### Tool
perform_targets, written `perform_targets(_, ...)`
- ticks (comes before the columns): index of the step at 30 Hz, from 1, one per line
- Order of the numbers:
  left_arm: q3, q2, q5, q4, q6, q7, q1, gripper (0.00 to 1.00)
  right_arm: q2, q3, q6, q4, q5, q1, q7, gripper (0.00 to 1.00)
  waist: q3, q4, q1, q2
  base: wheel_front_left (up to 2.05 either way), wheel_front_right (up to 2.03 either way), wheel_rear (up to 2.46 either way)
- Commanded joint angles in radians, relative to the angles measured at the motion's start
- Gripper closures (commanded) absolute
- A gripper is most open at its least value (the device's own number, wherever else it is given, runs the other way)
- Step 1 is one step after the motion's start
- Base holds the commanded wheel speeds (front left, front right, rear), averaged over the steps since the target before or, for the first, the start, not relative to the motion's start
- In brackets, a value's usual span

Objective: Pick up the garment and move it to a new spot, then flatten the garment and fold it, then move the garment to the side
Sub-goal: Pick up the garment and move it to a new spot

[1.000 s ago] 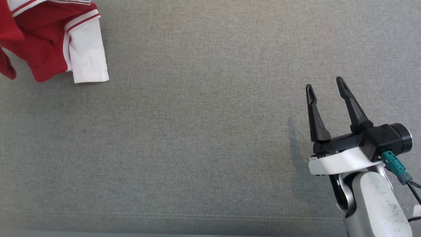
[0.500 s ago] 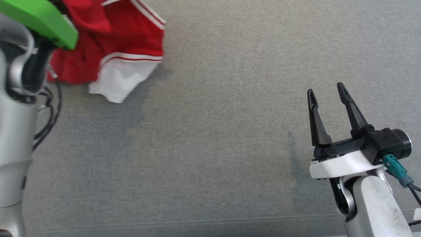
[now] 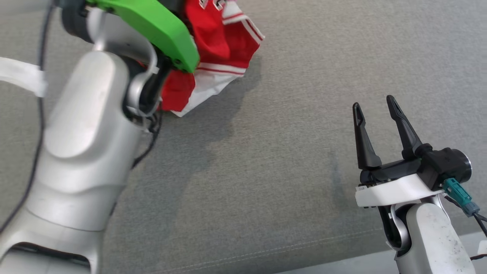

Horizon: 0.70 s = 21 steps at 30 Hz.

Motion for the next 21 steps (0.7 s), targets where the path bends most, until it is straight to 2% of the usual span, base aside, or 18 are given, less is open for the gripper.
perform_targets(1,-0.025,-0.040,0.006,0.069,-0.006,-0.028,0.030,1.00,-0.004,0.001,0.000,-0.004,0.012,-0.008,-0.004,0.00,0.039,-0.060,0.0001,-0.0001,0.00,0.00,0.00)
perform_targets(8,-0.096,-0.113,0.007,0.305,-0.026,-0.122,0.063,1.00,-0.003,0.007,0.000,-0.008,0.038,-0.016,-0.004,0.00,0.085,-0.132,0.0001,-0.0001,0.00,0.00,0.00)
perform_targets(14,-0.162,-0.130,-0.012,0.472,-0.037,-0.193,0.083,1.00,-0.003,0.010,0.000,-0.009,0.049,-0.013,-0.004,0.00,0.103,-0.167,0.0001,-0.0001,0.00,0.00,0.00)
perform_targets(21,-0.266,-0.132,-0.058,0.528,-0.026,-0.247,0.098,1.00,-0.003,0.016,0.000,0.005,0.050,-0.018,-0.004,0.00,0.094,-0.180,0.0001,-0.0001,0.00,0.00,0.00)
